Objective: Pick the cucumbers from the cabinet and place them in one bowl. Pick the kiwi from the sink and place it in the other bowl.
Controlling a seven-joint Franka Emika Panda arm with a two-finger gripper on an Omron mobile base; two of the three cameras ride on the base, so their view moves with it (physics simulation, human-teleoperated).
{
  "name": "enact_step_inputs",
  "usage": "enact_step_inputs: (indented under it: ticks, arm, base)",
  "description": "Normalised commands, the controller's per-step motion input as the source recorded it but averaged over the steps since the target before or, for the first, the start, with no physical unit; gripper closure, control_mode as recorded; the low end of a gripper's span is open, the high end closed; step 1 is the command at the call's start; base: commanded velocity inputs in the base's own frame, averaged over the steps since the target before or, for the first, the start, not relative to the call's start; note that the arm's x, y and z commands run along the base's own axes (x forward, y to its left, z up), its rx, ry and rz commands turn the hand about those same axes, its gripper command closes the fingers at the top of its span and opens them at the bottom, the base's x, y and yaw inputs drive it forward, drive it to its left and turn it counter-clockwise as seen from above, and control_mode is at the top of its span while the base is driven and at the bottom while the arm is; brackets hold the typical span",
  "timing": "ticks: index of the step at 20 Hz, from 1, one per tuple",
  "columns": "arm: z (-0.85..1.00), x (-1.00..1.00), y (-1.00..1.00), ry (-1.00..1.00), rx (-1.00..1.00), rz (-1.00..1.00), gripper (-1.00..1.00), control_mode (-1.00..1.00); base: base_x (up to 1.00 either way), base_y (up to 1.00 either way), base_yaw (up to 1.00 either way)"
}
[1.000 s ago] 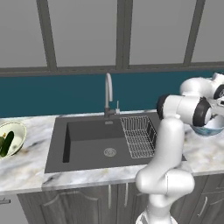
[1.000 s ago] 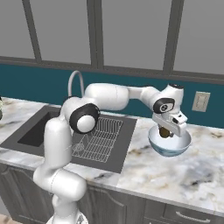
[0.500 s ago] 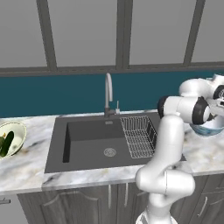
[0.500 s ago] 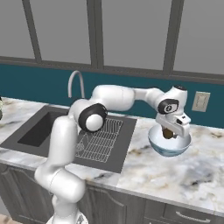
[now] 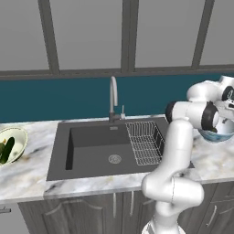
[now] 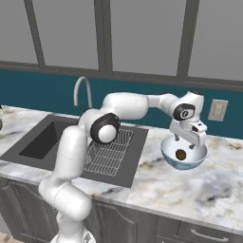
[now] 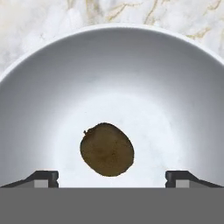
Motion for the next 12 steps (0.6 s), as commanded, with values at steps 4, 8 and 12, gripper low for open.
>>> enact_step_inputs:
  ticks: [4,8,12]
  arm:
    - [0.18,0.07,0.04,0.06,-0.01,-0.02,-1.0,-1.0]
    - [0.34,0.0,0.09,0.09,0.0,-0.06,-1.0,-1.0]
    - [0.05,0.01,0.26,0.07,-0.03,-0.05,-1.0,-1.0]
  base:
    - [0.0,0.0,0.0]
    - [0.0,0.0,0.0]
    - [0.0,0.0,0.0]
